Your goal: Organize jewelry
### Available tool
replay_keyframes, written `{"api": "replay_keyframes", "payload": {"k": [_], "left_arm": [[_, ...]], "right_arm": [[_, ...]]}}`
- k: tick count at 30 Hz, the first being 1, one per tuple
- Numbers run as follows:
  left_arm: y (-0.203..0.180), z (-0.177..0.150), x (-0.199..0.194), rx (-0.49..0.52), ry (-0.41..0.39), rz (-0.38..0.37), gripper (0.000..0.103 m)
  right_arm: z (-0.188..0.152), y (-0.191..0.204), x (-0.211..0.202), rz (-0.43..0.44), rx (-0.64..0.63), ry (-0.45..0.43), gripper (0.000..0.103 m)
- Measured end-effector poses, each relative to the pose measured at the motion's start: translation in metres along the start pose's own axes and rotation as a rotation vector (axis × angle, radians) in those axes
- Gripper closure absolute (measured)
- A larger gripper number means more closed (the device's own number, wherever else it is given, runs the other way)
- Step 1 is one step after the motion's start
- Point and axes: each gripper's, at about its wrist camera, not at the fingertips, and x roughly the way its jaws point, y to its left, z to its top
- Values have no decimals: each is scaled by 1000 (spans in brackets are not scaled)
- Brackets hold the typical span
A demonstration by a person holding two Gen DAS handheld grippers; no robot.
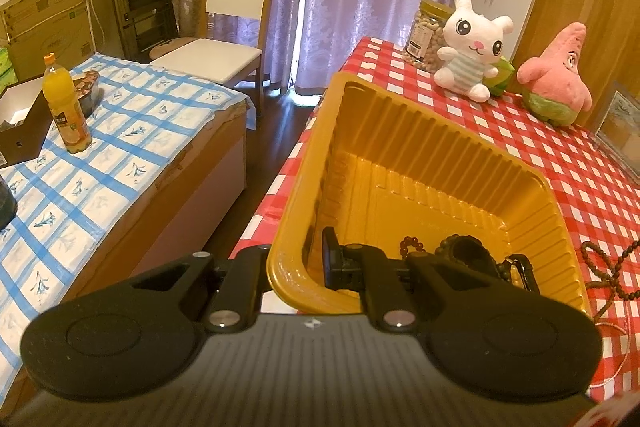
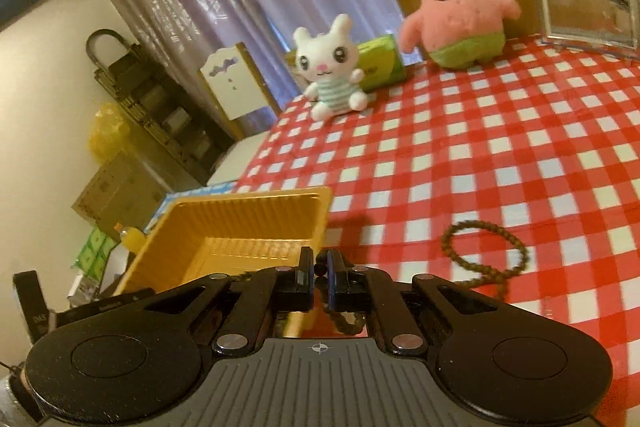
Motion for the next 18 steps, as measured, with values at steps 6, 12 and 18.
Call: {"api": "replay_keyframes", "payload": {"k": [6, 12, 18], "left_arm": [[1, 0, -1, -1, -1, -15, 93], [2, -1, -2, -2, -3, -27, 93], [3, -1, -2, -2, -3, -39, 93]], "right_arm": [[-1, 40, 25, 96, -40, 28, 97], [-4, 89, 66, 224, -95, 91, 97], [-17, 120, 104, 289, -112, 159, 97]]}}
